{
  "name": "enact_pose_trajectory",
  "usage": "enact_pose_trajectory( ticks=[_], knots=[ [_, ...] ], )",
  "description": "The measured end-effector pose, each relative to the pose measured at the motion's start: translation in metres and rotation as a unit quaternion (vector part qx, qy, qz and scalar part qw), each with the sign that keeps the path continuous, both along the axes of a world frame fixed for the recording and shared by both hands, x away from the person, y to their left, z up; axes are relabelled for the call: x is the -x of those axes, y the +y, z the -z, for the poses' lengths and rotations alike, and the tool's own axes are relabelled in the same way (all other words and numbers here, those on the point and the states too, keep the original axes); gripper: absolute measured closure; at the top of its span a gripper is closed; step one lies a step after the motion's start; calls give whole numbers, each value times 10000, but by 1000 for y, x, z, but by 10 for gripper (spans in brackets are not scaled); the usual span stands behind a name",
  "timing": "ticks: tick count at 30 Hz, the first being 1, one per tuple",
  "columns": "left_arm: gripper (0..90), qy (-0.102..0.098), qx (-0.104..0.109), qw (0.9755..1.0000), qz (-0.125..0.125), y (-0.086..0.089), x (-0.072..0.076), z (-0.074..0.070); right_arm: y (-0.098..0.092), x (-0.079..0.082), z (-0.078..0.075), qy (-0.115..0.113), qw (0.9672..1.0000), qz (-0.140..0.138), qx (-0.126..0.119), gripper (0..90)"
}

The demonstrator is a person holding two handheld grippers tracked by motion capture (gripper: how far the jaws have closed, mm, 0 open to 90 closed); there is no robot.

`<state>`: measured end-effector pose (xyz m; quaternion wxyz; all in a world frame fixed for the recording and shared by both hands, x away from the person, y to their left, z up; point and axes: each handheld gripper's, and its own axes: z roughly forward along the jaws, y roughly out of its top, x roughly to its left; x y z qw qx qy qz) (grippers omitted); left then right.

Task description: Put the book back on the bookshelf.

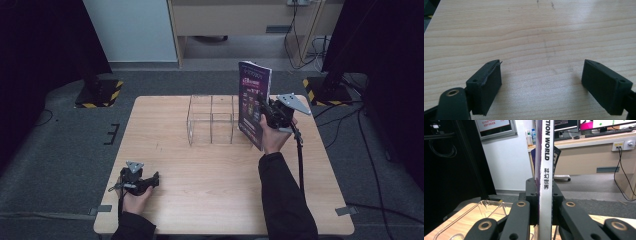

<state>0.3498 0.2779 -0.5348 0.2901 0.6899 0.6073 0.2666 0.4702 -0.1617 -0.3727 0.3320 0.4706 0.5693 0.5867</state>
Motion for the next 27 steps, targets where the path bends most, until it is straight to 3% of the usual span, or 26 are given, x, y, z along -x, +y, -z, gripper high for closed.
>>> enact_pose_trajectory(
  ticks=[27],
  knots=[
    [154,-3,8,10000,-6,0,0,0,9,4,20,144,9995,57,279,826]
  ],
)
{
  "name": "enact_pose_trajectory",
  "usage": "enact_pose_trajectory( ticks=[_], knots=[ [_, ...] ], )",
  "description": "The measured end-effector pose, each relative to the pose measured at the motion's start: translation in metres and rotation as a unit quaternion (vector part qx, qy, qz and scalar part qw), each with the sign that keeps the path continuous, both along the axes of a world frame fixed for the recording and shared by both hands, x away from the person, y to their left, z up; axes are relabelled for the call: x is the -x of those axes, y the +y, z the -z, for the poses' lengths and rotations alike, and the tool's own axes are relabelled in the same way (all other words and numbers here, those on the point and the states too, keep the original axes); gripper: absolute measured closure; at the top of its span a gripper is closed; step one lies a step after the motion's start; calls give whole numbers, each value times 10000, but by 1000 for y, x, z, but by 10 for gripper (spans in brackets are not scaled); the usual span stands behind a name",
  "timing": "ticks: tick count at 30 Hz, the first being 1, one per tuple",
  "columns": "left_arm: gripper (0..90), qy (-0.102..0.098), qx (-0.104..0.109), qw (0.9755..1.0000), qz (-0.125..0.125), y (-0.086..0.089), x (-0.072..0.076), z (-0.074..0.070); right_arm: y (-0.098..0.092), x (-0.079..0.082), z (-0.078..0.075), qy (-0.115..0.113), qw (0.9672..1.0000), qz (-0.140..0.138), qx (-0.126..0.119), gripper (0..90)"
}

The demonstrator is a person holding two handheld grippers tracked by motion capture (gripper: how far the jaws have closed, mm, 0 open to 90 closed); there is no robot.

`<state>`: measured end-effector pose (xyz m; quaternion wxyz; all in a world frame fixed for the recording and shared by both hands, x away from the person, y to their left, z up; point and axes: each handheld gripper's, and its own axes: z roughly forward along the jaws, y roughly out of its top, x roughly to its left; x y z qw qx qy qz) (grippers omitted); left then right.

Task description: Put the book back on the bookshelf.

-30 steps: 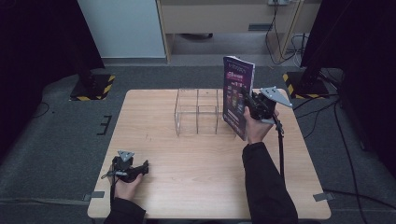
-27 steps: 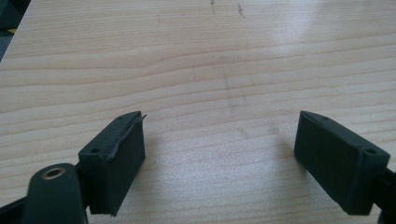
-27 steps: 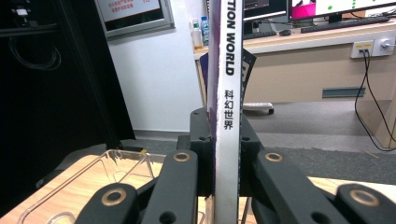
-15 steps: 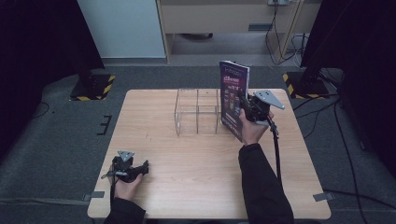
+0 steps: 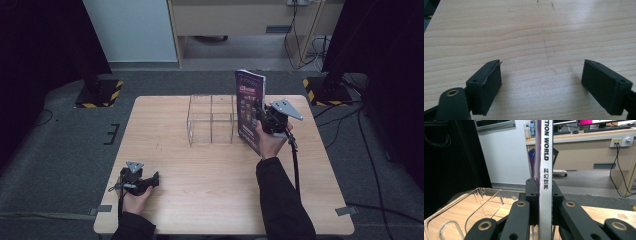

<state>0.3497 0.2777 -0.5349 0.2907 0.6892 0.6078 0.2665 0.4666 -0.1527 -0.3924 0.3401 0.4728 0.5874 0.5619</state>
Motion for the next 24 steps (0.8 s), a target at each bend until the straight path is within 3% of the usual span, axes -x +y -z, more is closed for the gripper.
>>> enact_pose_trajectory(
  ticks=[9,24],
  knots=[
    [154,4,-4,10000,4,0,0,0,-5,8,1,92,9998,-104,156,822],
    [154,9,-10,10000,9,0,0,0,-19,40,3,524,9974,-375,323,815]
  ],
)
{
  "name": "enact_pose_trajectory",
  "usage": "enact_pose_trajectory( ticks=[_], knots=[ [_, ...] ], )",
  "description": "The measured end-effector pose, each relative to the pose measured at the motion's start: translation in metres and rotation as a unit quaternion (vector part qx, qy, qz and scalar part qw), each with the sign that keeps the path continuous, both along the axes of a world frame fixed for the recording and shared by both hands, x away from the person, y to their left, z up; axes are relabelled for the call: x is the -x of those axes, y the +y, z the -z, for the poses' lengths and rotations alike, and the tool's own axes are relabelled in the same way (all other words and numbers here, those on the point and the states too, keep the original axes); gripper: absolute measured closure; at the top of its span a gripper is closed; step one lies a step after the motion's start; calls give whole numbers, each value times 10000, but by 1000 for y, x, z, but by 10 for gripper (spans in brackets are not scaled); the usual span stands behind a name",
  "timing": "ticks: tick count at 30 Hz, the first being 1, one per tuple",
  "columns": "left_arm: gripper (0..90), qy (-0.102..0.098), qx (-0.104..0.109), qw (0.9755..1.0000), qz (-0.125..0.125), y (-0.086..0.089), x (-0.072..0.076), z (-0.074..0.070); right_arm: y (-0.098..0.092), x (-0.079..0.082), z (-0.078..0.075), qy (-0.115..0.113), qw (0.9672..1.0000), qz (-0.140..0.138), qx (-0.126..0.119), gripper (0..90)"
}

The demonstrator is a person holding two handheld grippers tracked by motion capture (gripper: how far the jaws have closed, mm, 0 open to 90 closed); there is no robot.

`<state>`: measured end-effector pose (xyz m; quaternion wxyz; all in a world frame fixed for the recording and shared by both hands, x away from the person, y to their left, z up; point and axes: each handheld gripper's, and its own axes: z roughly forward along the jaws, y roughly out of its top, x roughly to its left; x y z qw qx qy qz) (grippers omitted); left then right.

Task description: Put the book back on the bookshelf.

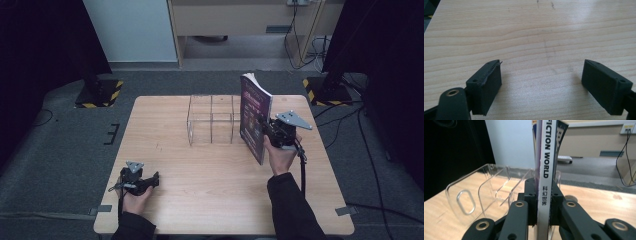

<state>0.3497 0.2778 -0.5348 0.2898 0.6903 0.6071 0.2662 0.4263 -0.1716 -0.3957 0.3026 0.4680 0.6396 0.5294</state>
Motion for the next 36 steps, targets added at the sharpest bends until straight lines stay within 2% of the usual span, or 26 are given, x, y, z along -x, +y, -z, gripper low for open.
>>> enact_pose_trajectory(
  ticks=[8,13,19,24,31,36],
  knots=[
    [154,0,0,10000,-5,0,0,0,-7,18,9,379,9993,-21,-24,813],
    [154,0,-1,10000,-9,0,0,0,-11,24,14,481,9988,-39,-50,813],
    [154,0,0,10000,-12,0,0,0,-11,32,16,526,9986,-39,51,797],
    [154,-1,0,10000,-14,0,0,0,-15,34,7,382,9992,5,-67,783],
    [154,0,-1,10000,-14,0,0,0,-14,28,1,499,9987,57,-79,789],
    [154,0,0,10000,-14,0,0,0,-11,26,-3,663,9976,179,-68,824]
  ],
)
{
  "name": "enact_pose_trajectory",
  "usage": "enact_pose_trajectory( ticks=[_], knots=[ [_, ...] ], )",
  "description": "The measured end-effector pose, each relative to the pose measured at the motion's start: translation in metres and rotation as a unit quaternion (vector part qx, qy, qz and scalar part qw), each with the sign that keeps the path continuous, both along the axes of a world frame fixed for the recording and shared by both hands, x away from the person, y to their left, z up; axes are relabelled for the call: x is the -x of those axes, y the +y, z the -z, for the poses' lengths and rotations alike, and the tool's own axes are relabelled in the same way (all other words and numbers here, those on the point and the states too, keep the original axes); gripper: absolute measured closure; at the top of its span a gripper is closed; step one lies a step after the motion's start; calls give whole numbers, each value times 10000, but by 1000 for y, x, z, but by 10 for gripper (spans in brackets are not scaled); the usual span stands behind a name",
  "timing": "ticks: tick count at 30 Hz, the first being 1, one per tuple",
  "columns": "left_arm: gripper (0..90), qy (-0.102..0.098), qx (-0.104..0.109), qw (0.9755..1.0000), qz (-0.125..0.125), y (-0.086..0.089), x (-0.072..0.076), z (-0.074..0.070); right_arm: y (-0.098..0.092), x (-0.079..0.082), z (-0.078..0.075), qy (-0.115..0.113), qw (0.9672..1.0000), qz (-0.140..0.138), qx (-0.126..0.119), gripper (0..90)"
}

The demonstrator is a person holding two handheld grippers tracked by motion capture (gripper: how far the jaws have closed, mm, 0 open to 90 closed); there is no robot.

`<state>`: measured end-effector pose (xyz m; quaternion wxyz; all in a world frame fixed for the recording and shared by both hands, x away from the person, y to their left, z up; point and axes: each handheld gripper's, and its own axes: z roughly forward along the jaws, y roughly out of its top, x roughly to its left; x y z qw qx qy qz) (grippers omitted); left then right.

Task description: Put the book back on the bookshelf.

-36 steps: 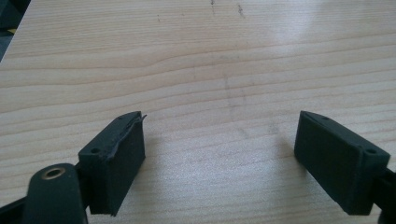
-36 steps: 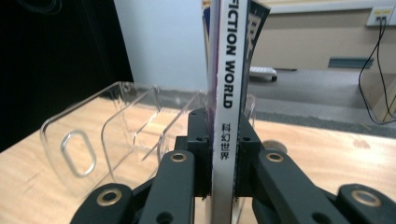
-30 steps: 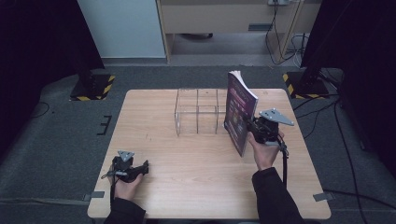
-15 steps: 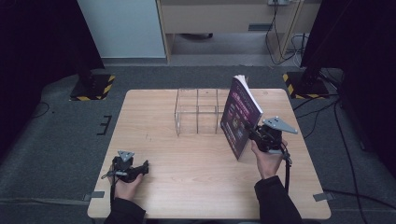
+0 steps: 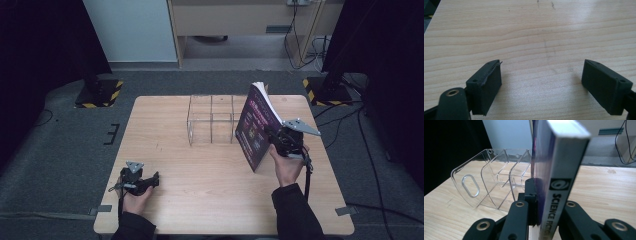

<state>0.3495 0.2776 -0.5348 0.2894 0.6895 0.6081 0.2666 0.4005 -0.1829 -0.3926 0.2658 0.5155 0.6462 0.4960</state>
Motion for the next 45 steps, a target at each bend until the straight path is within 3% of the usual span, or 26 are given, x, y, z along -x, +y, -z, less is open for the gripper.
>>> enact_pose_trajectory(
  ticks=[7,12,23,31,40,45],
  knots=[
    [154,0,-1,10000,1,0,0,0,7,-2,0,-275,9996,-59,-63,828],
    [154,0,2,10000,1,0,0,0,19,-9,-5,-504,9987,-74,97,828],
    [153,-3,6,10000,1,0,0,0,26,-37,-14,-887,9955,277,190,828],
    [153,-4,7,10000,2,0,0,0,29,-50,-4,-913,9948,433,155,828],
    [152,-3,8,10000,10,0,0,0,37,-55,7,-1111,9919,591,151,828],
    [152,-3,7,10000,14,0,0,0,35,-58,13,-1090,9919,640,148,828]
  ],
)
